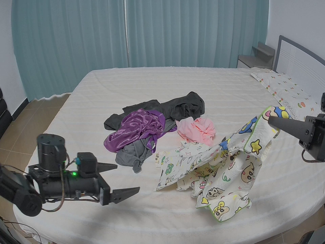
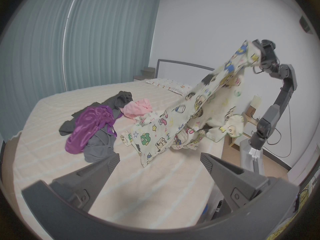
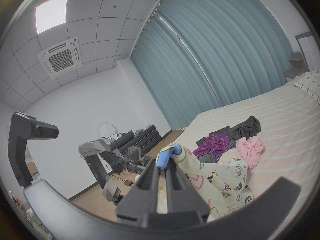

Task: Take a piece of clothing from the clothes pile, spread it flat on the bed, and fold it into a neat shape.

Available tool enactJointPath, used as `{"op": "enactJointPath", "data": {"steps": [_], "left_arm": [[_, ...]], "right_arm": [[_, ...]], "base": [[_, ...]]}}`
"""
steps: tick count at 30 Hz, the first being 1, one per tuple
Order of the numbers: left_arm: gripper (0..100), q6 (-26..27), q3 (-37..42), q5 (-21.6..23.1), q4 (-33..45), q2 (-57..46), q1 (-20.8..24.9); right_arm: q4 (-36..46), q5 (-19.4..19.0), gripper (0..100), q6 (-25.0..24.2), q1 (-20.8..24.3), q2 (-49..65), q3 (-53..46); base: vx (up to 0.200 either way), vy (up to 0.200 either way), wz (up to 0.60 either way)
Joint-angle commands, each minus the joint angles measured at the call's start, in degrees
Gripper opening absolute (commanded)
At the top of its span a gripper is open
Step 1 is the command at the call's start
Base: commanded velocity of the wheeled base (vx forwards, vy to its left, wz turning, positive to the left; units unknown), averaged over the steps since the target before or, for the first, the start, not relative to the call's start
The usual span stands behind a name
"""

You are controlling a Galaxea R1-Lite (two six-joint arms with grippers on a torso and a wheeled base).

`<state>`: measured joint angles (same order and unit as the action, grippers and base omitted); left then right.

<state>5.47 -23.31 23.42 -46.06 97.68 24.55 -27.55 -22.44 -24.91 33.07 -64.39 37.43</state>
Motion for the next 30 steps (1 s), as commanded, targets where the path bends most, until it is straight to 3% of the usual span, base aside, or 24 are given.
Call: {"op": "enactJointPath", "data": {"steps": [1, 15, 19, 30], "left_arm": [[100, -5.2, -11.8, -1.9, -20.4, 39.9, 5.6], [100, -5.7, -23.4, -2.1, -21.4, 47.9, 5.0], [100, -5.7, -27.4, -4.8, -22.1, 49.3, 4.5], [100, -6.4, -28.6, -6.0, -24.4, 49.3, 2.9]], "right_arm": [[-6.5, 2.4, 0, -2.3, 2.9, -7.2, 3.9], [-6.8, 4.9, 0, -3.1, 2.9, -10.1, 4.2], [-6.8, 5.2, 0, -3.1, 2.9, -10.1, 3.9], [-6.8, 5.3, 0, -3.1, 2.7, -9.5, 4.2]], "base": [[0.000, 0.000, 0.00], [0.000, 0.000, 0.00], [0.000, 0.000, 0.00], [0.000, 0.000, 0.00]]}}
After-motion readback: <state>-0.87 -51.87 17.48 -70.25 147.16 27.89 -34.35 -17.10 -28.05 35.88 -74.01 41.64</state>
